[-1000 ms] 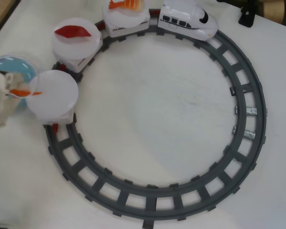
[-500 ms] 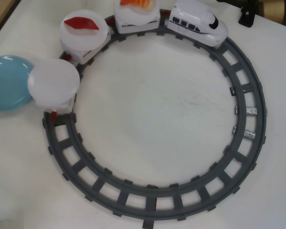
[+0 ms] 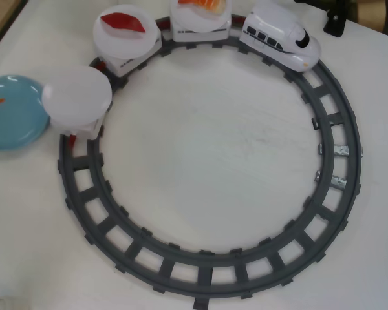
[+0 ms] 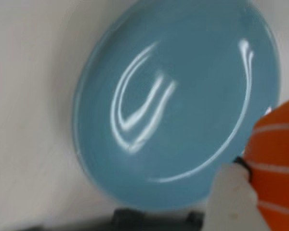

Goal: Pick up the sushi from the Shinkansen and put it on the blue dish

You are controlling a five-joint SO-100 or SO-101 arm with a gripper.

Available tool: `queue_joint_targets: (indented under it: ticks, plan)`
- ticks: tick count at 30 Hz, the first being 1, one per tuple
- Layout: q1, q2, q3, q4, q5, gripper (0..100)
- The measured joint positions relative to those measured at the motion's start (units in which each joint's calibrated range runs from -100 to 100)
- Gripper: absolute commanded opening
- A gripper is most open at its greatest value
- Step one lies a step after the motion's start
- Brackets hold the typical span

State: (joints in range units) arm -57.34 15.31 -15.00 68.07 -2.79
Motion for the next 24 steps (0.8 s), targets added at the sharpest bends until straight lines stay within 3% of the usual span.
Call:
queue_joint_targets:
  ticks: [24]
  plan:
    - [0.74,19.15,-14.55,0.00,0.00,4]
